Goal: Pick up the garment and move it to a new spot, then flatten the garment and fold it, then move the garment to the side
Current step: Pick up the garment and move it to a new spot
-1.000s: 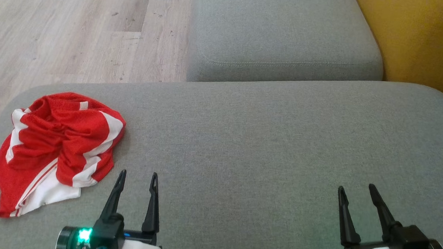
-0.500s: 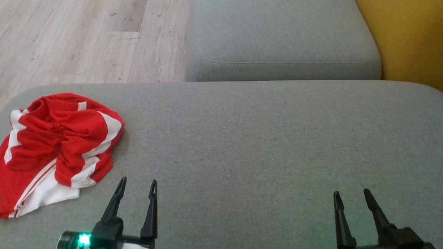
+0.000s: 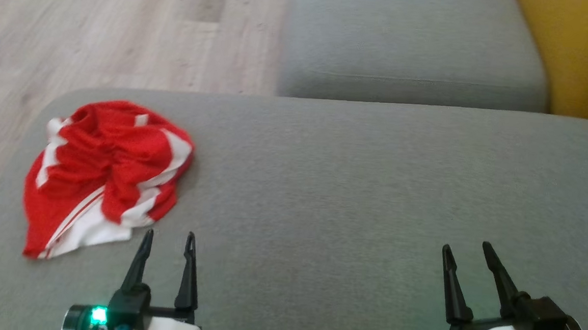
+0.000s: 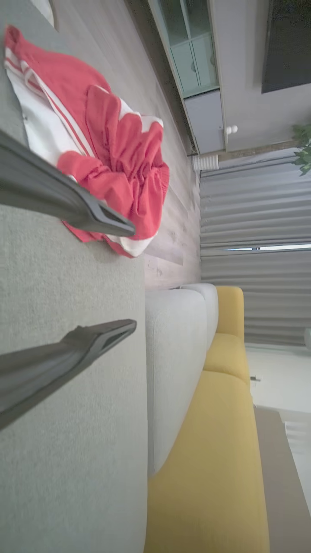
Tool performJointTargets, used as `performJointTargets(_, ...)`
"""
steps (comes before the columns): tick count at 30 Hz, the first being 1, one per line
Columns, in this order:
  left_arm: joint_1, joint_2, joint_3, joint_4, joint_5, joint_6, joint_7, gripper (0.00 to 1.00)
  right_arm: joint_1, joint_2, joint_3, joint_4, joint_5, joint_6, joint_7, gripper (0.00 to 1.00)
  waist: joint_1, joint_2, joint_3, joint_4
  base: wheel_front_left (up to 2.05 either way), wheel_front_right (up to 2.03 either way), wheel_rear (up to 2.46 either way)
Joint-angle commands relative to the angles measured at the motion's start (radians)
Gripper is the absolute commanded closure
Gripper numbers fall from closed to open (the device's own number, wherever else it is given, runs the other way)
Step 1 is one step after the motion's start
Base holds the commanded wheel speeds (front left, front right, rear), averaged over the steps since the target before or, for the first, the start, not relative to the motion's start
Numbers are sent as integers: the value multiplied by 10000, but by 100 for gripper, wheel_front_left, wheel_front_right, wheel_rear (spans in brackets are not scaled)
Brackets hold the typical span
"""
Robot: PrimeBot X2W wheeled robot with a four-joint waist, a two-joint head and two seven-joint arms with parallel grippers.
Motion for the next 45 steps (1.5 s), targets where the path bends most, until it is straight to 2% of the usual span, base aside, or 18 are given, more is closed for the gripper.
performJointTargets(1, -567, 73, 451, -258, 92, -59, -95, 0, -465, -112, 269, -455, -13, 77, -138, 0, -1, 0, 240, 576, 0, 0, 0)
performJointTargets(12, -616, 88, 1055, -398, 136, -314, -95, 0, -727, -112, 216, -561, -33, 77, -138, 0, -1, 0, 628, 2675, 0, 0, 0)
performJointTargets(19, -548, 55, 1421, -540, 180, -303, -95, 0, -835, -112, 302, -409, -194, 77, -138, 0, -1, 0, 721, 3597, 0, 0, 0)
performJointTargets(28, -465, 50, 1885, -690, 265, -182, -95, 0, -824, -112, 377, -282, -329, 77, -138, 0, -1, 0, 771, 3684, 0, 0, 0)
performJointTargets(31, -630, 163, 2098, -952, 455, -12, -95, 0, -815, -112, 435, -211, -451, 77, -138, 0, -1, 0, 896, 3547, 0, 0, 0)
performJointTargets(34, -1112, 438, 2383, -1342, 455, -55, -95, 0, -886, -112, 438, -211, -618, 77, -138, 0, -1, 0, 1190, 3360, 0, 0, 0)
performJointTargets(37, -2046, 793, 2585, -1567, 360, -298, -95, 0, -1087, -303, 418, -262, -815, 77, -138, 0, -1, 0, 1802, 3153, 0, 0, 0)
performJointTargets(39, -2877, 1001, 2499, -1467, 304, -607, -95, 0, -1317, -524, 390, -298, -928, 77, -138, 0, -1, 0, 2244, 3021, 0, 0, 0)
performJointTargets(45, -6114, 1551, 1900, -134, 237, -1606, 578, 0, -1977, -1330, 599, -406, -1228, 77, -138, 0, -1, 0, 3416, 2610, 0, 0, 0)
